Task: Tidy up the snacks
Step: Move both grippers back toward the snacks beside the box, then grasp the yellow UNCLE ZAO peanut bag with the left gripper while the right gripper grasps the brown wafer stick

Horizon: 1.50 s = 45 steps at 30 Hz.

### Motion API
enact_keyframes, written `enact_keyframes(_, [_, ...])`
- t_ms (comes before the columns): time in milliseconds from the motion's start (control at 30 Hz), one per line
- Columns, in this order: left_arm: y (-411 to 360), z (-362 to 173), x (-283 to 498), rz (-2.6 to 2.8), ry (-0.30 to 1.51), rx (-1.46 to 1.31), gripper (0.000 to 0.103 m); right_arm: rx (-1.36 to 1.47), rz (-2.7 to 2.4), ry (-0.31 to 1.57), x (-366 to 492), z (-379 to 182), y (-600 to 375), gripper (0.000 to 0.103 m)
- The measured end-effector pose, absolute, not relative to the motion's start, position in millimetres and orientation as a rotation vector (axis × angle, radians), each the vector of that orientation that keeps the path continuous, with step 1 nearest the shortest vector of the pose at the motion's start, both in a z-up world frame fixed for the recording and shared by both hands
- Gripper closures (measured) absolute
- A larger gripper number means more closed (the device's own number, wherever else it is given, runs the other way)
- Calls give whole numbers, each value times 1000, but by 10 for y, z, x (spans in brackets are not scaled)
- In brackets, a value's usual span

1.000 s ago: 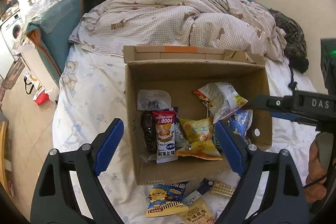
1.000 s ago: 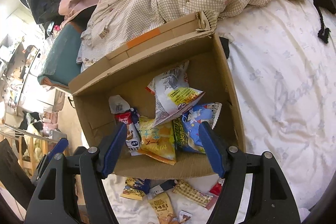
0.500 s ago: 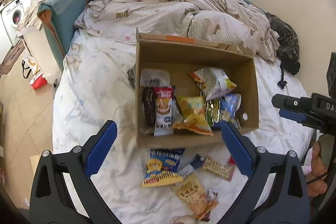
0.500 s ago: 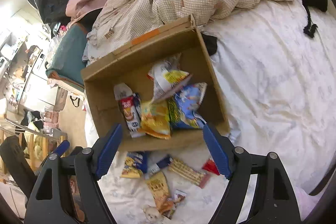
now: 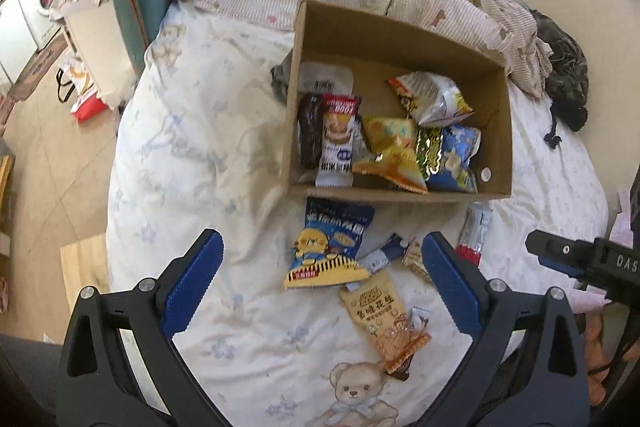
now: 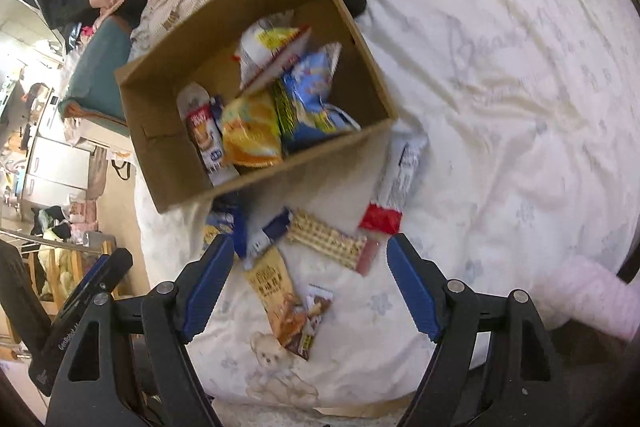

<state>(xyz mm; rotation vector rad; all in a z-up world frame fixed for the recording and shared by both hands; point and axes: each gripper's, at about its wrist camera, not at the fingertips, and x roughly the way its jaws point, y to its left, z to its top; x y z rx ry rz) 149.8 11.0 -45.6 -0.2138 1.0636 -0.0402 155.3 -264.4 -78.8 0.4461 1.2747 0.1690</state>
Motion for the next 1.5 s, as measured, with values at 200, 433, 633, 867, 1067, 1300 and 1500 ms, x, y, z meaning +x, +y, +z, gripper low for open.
enact_keyframes(200, [-2,-648,1468,-42,1135,-183,5,478,145,1322,1514,-963,-2654,22])
enact_keyframes(433, [-400,-1234,1331,-46,1268,-199,5,516,87,1339,1570,-1105,-2796,22])
enact_keyframes(633, [-742,-1704,1346,-112,1421,-179,5,538,72,1324,1536,-1088,-2914,22])
enact_keyframes(867, [-731,-1818,1285,-88,1480,-179,54,553,56,1303,1512,-1057,-2973,22])
enact_keyframes(1067, [-617,-1725,1164,-110,1498,-173,75,498,73,1326,1518,-1095,-2848,22])
enact_keyframes(1300, [-466,-1354,1016,-116,1482,-162,76,522,120,1408,1378,-1307,-2659,22])
enact_keyframes(1500, [-99,-986,960,-102,1387,-217,76,540,153,1529,1190,-1667,-2364,22])
